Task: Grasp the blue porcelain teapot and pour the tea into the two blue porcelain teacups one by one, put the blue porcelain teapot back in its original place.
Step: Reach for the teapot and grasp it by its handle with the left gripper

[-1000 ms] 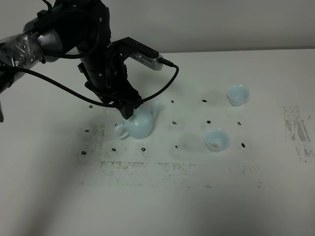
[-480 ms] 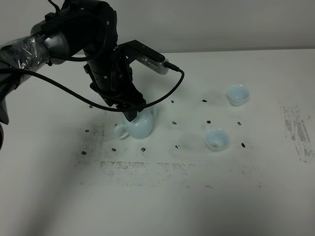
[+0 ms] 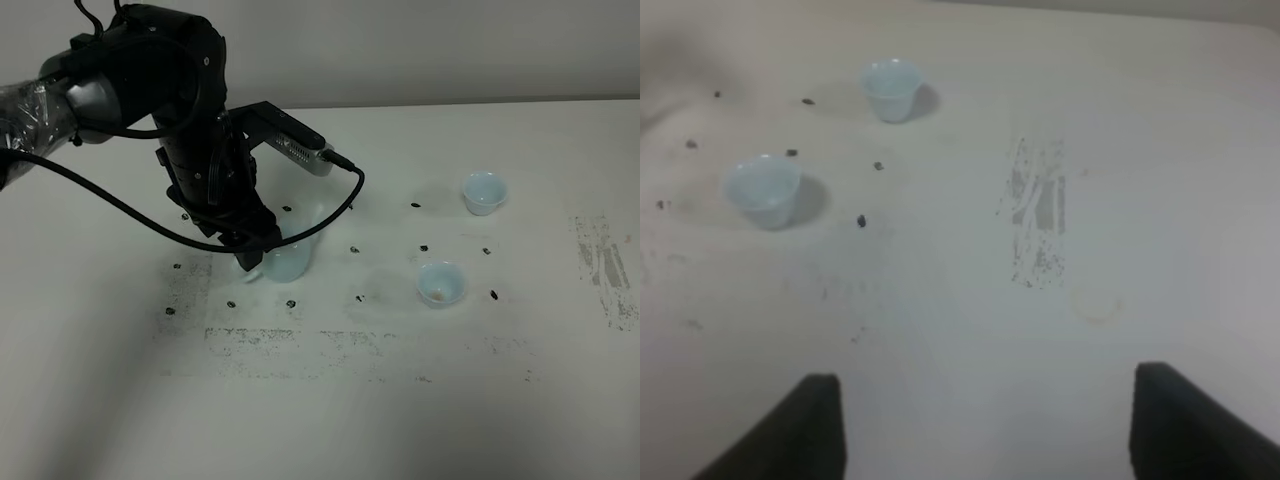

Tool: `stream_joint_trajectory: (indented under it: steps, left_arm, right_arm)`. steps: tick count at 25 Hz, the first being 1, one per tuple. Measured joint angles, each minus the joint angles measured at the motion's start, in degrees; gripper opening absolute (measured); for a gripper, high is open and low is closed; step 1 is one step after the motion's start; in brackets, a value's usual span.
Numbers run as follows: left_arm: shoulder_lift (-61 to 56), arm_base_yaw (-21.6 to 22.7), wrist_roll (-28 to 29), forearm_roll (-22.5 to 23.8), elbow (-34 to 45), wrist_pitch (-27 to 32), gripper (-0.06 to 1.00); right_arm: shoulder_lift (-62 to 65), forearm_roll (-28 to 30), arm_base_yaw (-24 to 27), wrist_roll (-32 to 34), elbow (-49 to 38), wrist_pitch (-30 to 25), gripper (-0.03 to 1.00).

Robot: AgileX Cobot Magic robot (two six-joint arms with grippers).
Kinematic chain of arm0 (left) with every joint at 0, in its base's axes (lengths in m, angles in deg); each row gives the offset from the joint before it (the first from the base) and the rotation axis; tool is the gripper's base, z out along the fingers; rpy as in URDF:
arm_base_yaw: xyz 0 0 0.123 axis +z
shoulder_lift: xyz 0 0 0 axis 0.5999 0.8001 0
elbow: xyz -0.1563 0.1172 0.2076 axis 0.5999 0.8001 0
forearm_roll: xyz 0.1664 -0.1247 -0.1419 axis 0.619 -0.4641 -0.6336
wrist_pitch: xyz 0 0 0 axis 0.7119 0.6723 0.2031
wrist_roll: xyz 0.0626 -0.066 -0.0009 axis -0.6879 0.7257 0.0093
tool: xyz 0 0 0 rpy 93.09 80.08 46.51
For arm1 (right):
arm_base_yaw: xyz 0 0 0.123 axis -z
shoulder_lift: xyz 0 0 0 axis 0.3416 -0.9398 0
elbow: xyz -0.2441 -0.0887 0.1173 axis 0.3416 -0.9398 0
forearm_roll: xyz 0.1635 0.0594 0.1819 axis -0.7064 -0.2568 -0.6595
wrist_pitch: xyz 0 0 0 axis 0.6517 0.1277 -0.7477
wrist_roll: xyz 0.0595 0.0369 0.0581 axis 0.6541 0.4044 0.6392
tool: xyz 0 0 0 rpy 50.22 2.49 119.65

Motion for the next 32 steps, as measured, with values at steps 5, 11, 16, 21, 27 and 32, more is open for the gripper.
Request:
stream_joint_trajectory:
  steps: [5, 11, 16, 21, 27, 32]
  left_arm:
    - [2.1, 0.0, -0.9, 0.0, 0.0, 0.0, 0.06]
    - [5.6, 0.0, -2.1, 0.0, -1.3, 0.0, 0.06]
    - [6.8, 0.0, -2.3, 0.0, -2.8, 0.0, 0.06]
    - [8.4, 0.0, -2.7, 0.0, -3.2, 0.0, 0.06]
    - [9.1, 0.0, -3.3, 0.0, -3.2, -0.7, 0.06]
    - [9.1, 0.0, -4.1, 0.0, -3.2, -2.6, 0.06]
  right_arm:
    - [0.0, 0.0, 0.0, 0.0, 0.0, 0.0, 0.58]
    - [0.0, 0.0, 0.0, 0.0, 0.0, 0.0, 0.58]
    - [0.0, 0.0, 0.0, 0.0, 0.0, 0.0, 0.58]
    - [0.0, 0.0, 0.0, 0.0, 0.0, 0.0, 0.58]
    - [0.0, 0.0, 0.0, 0.0, 0.0, 0.0, 0.58]
    - [0.0, 0.0, 0.0, 0.0, 0.0, 0.0, 0.58]
